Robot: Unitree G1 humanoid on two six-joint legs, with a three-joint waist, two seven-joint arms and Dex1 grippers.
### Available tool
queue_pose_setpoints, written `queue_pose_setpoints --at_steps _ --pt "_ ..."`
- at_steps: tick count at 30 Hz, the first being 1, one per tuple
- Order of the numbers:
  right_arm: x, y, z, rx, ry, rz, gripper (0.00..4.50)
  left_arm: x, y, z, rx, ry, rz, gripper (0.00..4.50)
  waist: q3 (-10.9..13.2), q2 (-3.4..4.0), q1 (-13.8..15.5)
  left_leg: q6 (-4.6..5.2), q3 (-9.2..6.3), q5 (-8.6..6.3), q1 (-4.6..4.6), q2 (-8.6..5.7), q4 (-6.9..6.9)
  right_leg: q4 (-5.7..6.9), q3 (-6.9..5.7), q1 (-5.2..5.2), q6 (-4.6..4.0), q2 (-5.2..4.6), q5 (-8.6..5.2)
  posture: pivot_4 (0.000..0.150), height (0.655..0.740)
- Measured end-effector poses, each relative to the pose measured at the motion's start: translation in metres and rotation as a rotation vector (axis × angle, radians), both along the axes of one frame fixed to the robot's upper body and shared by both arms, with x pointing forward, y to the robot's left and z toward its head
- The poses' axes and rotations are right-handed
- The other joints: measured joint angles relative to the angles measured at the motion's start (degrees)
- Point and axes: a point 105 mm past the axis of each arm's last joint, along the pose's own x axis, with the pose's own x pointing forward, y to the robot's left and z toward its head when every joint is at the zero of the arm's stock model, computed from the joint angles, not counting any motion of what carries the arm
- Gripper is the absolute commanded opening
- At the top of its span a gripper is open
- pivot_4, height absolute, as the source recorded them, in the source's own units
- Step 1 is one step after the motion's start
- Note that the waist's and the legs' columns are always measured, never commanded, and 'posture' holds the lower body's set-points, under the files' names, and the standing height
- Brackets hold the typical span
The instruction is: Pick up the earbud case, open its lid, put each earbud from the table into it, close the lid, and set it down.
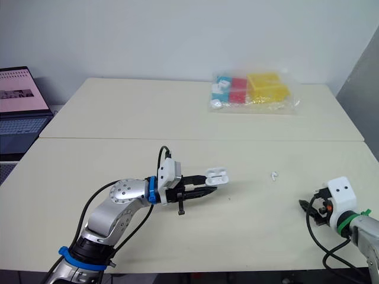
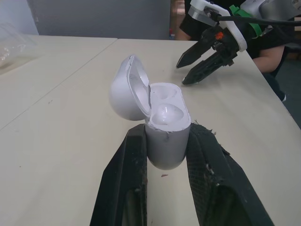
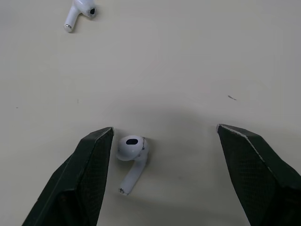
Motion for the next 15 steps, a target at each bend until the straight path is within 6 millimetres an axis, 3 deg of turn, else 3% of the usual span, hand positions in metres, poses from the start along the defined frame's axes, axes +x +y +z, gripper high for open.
queue_pose_setpoints --at_steps 12,15 --pt "0.0011 0.0045 -0.0052 0.049 0.017 -0.003 3.65 0.0001 0.0008 -0.0005 0.006 0.0 0.001 0.78 0.0 -0.01 0.0 0.0 0.0 0.0 0.04 0.03 0.0 0.01 0.01 0.02 0.0 0.03 0.0 0.15 0.7378" --pt "-0.0013 0.0085 -0.0058 0.064 0.031 0.007 2.75 0.0002 0.0009 -0.0007 0.008 -0.001 0.002 0.78 0.0 -0.01 0.0 0.0 -0.01 0.0 0.03 0.03 0.0 0.01 0.0 0.02 0.0 0.04 0.0 0.15 0.7378"
